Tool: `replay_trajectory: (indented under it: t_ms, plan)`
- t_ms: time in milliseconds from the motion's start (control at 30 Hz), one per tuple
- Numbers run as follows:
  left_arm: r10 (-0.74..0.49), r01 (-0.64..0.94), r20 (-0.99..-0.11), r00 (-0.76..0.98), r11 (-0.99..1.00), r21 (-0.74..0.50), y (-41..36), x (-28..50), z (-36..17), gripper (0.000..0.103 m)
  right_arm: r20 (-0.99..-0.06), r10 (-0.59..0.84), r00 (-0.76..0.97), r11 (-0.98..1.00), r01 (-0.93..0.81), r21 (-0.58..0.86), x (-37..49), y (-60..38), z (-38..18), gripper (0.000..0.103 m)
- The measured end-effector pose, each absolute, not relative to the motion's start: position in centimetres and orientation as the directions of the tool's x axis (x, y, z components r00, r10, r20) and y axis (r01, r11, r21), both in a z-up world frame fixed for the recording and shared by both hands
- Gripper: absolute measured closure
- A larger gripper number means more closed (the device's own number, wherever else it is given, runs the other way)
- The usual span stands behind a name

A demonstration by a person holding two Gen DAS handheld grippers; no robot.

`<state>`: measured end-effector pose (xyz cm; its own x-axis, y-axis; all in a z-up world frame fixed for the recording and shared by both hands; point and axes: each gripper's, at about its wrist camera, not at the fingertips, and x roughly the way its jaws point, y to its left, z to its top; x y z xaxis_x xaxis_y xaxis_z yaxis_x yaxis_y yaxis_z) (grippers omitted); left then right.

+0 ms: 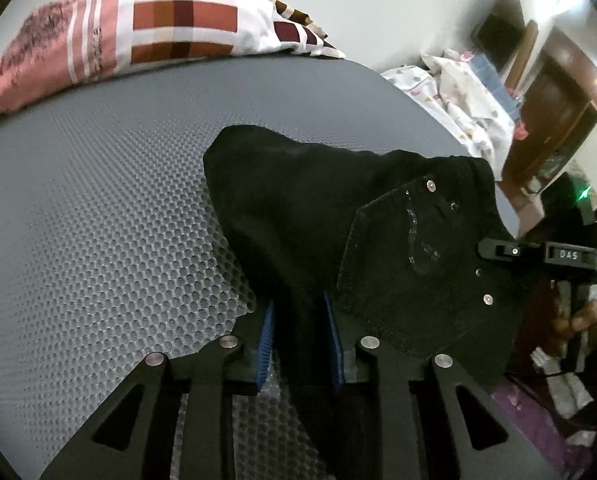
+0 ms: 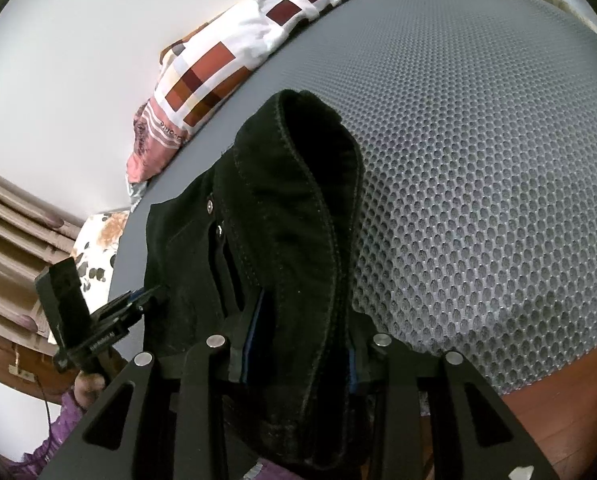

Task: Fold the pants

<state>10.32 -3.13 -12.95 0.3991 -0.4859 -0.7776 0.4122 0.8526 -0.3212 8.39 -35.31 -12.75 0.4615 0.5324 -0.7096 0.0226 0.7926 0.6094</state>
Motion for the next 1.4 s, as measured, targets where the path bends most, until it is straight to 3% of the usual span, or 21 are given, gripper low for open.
replay_trajectory:
  t_ms: [167,300,400,467,567,633,767,800,833,900,933,1000,1400]
  plan:
    - [-0.508,0.382,-0.757,0.412,0.850,-0.363,-2.9,10.1,-12.7,0.090,-0.704,0.543,0.458,0.783,0.027,0.621,8.5,-35.8,-13.0,0.071]
    - [-0.510,0.344,-0.744,0.431,0.855,-0.387,-2.5,9.4,-12.5,0.092,-0.709,0.538,0.456,0.789,0.024,0.614,8.6,-35.8,-12.9,0.071]
    - [-0.525,0.321,-0.753,0.396,0.848,-0.422,-1.9,10.1,-12.7,0.080,-0.706,0.542,0.456,0.784,0.027,0.620,8.6,-35.7,-13.0,0.070]
    - [-0.510,0.310,-0.782,0.358,0.855,-0.416,-1.7,10.5,-12.9,0.050,-0.705,0.544,0.454,0.782,0.029,0.622,8.7,-35.7,-13.0,0.070]
    - [-0.541,0.364,-0.784,0.306,0.827,-0.429,-1.6,10.3,-13.1,0.036,-0.704,0.548,0.453,0.779,0.030,0.626,8.8,-35.8,-13.0,0.069]
    - [-0.575,0.405,-0.775,0.264,0.795,-0.452,-1.7,9.7,-13.1,0.027,-0.701,0.551,0.452,0.776,0.031,0.630,8.8,-35.9,-13.0,0.069]
    - [-0.653,0.423,-0.722,0.229,0.735,-0.530,-2.3,9.4,-13.5,0.027,-0.699,0.556,0.450,0.773,0.027,0.633,8.9,-36.1,-13.2,0.068]
    - [-0.664,0.409,-0.710,0.235,0.730,-0.547,-2.6,9.6,-13.6,0.029,-0.698,0.556,0.450,0.774,0.026,0.633,8.9,-36.1,-13.2,0.068]
    - [-0.662,0.396,-0.706,0.251,0.736,-0.550,-2.7,9.9,-13.6,0.038,-0.698,0.556,0.451,0.774,0.025,0.633,8.9,-36.1,-13.2,0.068]
    - [-0.615,0.362,-0.729,0.301,0.781,-0.509,-3.0,10.5,-13.8,0.073,-0.697,0.556,0.452,0.773,0.026,0.634,8.9,-36.1,-13.2,0.068]
    - [-0.631,0.334,-0.713,0.306,0.773,-0.540,-2.5,10.8,-14.0,0.079,-0.696,0.556,0.454,0.772,0.028,0.635,8.8,-36.1,-13.2,0.068]
    - [-0.651,0.287,-0.684,0.329,0.759,-0.584,-1.8,10.9,-14.5,0.083,-0.696,0.556,0.454,0.772,0.027,0.635,9.0,-36.0,-13.3,0.068]
    - [-0.560,0.322,-0.711,0.425,0.828,-0.459,-1.5,8.7,-12.0,0.091,-0.658,0.592,0.465,0.741,0.008,0.672,8.5,-35.5,-12.9,0.076]
